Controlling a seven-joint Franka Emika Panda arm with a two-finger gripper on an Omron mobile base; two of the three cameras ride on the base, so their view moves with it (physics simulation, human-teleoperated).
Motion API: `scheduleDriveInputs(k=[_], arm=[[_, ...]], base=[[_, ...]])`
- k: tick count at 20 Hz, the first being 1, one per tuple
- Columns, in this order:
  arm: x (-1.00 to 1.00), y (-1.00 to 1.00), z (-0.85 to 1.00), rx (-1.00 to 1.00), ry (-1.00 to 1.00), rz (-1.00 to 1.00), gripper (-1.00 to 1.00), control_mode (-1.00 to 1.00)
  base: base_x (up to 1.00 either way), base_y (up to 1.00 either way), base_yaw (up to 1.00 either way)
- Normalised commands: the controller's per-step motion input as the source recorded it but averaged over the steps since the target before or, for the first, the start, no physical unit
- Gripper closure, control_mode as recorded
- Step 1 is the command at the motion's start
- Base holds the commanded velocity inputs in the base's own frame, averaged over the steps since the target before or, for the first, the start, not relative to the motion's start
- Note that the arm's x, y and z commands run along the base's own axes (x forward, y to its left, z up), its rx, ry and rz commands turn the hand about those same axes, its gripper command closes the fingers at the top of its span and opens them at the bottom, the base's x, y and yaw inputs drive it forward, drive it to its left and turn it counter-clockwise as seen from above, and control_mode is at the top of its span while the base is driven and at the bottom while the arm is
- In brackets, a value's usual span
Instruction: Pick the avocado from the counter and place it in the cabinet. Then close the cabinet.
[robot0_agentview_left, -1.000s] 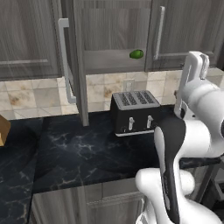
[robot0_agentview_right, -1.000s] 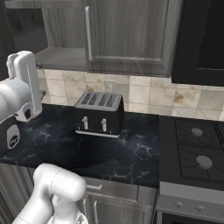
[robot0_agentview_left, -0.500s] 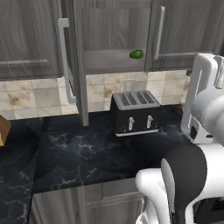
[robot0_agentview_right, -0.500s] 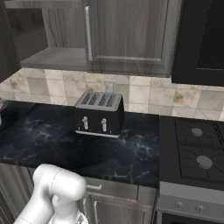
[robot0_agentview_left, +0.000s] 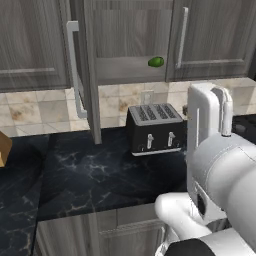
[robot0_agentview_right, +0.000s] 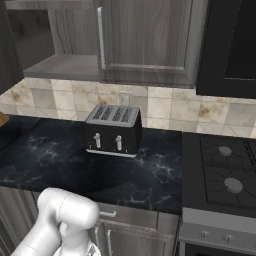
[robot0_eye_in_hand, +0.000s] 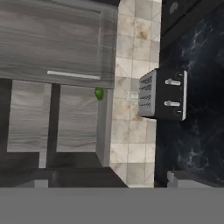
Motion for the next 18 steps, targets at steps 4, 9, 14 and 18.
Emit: scheduleDriveInputs(k=[4, 9, 14, 18], arm=[[-0.08, 1.00, -0.41, -0.10, 0.00, 0.05, -1.00, -1.00], [0.26, 0.94, -0.32, -0.05, 0.00, 0.01, -1.00, -1.00], [0.76, 0.94, -0.31, -0.04, 0.00, 0.00, -1.00, -1.00], [0.90, 0.94, -0.23, -0.03, 0.00, 0.00, -1.00, -1.00]], base=[[0.00, 0.00, 0.00], [0.00, 0.00, 0.00], [0.00, 0.00, 0.00], [0.00, 0.00, 0.00]])
